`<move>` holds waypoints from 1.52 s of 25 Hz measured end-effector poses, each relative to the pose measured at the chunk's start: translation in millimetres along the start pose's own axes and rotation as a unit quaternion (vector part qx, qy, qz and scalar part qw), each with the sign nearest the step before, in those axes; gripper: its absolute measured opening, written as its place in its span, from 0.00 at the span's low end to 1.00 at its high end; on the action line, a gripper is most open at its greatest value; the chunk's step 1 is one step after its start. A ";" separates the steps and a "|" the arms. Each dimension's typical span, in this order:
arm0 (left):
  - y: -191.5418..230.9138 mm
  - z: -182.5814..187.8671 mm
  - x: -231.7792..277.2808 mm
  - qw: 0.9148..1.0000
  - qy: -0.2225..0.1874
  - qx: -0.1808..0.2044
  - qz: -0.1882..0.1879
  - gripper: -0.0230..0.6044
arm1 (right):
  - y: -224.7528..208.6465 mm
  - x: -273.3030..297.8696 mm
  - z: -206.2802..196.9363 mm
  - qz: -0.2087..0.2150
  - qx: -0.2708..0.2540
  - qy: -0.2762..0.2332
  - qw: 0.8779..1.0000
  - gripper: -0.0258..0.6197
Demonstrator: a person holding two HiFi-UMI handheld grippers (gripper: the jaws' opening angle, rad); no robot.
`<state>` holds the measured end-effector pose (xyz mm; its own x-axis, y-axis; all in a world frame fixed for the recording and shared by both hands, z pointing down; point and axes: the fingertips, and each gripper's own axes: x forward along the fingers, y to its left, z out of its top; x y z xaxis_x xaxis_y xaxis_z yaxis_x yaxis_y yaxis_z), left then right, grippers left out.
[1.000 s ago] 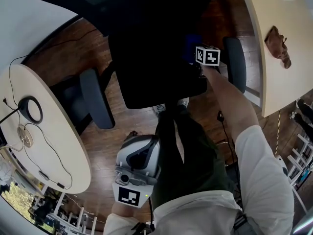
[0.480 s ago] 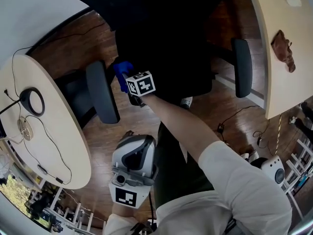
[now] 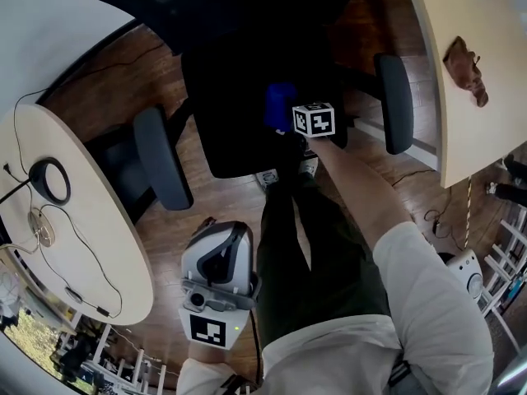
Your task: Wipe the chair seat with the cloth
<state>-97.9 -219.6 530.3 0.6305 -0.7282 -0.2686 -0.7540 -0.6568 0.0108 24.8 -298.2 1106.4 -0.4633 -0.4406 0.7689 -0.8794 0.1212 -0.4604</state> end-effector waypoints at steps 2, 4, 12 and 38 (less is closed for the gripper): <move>-8.2 4.8 9.6 1.000 -0.004 -0.004 -0.009 0.06 | -52.3 -30.1 6.1 -0.037 0.017 -0.008 0.999 0.12; -16.7 6.9 16.6 1.000 -0.005 -0.004 -0.023 0.06 | -94.2 -56.9 7.7 -0.069 0.030 -0.016 0.997 0.12; -31.8 -3.2 16.4 0.999 0.001 -0.017 -0.034 0.06 | -94.5 -70.2 6.4 -0.077 0.023 -0.039 0.996 0.12; -47.3 -3.7 8.1 1.000 0.003 -0.022 -0.017 0.06 | -15.3 -37.2 -99.3 -0.017 -0.037 0.000 0.999 0.13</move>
<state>-56.4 -195.1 531.2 0.6571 -0.7061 -0.2640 -0.7231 -0.6894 0.0440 44.6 -195.3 1128.9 -0.4321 -0.4460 0.7838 -0.9007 0.1709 -0.3993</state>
